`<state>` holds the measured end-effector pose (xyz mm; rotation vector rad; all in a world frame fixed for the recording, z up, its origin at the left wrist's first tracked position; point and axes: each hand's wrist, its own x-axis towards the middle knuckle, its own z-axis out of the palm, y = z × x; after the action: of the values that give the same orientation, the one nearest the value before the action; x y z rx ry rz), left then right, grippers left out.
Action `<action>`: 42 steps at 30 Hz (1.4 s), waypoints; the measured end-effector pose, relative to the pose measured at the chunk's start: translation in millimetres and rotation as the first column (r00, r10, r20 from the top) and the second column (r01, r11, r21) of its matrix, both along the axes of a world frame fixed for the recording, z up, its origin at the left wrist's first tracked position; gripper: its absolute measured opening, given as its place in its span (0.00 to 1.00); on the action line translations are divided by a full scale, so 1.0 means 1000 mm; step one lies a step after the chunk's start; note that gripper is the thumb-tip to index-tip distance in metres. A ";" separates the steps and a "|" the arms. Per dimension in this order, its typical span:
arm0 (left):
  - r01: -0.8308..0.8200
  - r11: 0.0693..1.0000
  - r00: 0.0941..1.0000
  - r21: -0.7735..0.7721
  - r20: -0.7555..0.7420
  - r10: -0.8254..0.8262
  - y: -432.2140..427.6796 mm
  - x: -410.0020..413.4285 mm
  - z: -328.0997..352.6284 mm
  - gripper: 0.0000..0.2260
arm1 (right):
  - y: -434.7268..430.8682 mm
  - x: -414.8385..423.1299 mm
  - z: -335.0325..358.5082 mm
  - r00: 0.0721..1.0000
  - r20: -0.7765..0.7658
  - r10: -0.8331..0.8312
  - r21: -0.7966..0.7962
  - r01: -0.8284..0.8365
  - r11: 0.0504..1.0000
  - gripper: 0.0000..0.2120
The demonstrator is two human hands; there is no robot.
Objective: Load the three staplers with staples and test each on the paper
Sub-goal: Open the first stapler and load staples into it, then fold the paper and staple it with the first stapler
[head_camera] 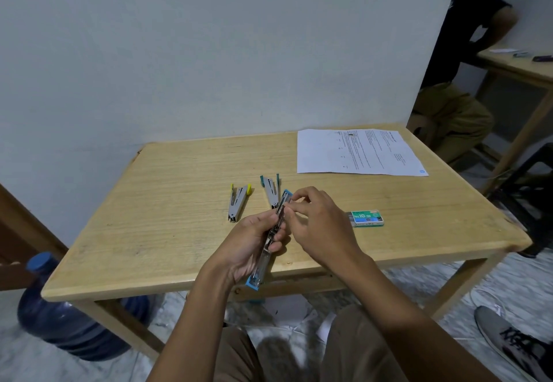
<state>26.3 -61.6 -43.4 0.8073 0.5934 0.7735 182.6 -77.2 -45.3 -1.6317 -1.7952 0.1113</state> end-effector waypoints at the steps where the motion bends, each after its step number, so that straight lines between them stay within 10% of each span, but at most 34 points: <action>1: -0.004 1.000 1.000 -0.005 0.000 0.004 0.000 0.000 0.000 0.10 | 0.000 0.001 0.000 1.000 -0.009 -0.016 0.008 0.016 1.000 0.13; 12: -0.036 0.994 0.995 -0.100 0.087 0.044 0.015 -0.006 -0.008 0.08 | -0.035 0.000 0.003 0.889 -0.012 0.459 -0.099 -0.457 0.884 0.15; 16: -0.075 0.989 0.983 -0.128 0.155 0.095 0.015 -0.006 -0.006 0.07 | -0.039 -0.006 -0.007 0.866 0.209 0.454 -0.026 -0.459 0.888 0.27; 21: -0.125 0.979 0.971 -0.158 0.185 0.154 0.017 -0.008 -0.009 0.06 | -0.037 -0.009 -0.012 0.857 0.291 0.425 0.120 -0.474 0.872 0.18; 29: -0.113 0.987 0.970 -0.116 0.201 0.135 0.008 -0.006 -0.002 0.14 | -0.017 0.007 0.010 0.920 -0.269 0.286 0.223 -0.230 0.947 0.13; 38: -0.068 0.998 0.997 0.015 0.037 0.068 0.000 -0.006 0.002 0.13 | 0.000 -0.003 0.021 0.744 -0.666 0.058 0.003 -0.075 0.997 0.10; 42: -0.028 0.998 1.000 0.051 0.016 0.027 0.000 -0.006 -0.001 0.13 | 0.005 -0.007 0.018 0.598 -0.800 -0.044 -0.196 -0.192 0.962 0.26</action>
<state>19.9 -61.2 -44.0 0.8409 0.5740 0.8217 175.7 -72.3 -26.9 -1.3223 -1.1379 1.0142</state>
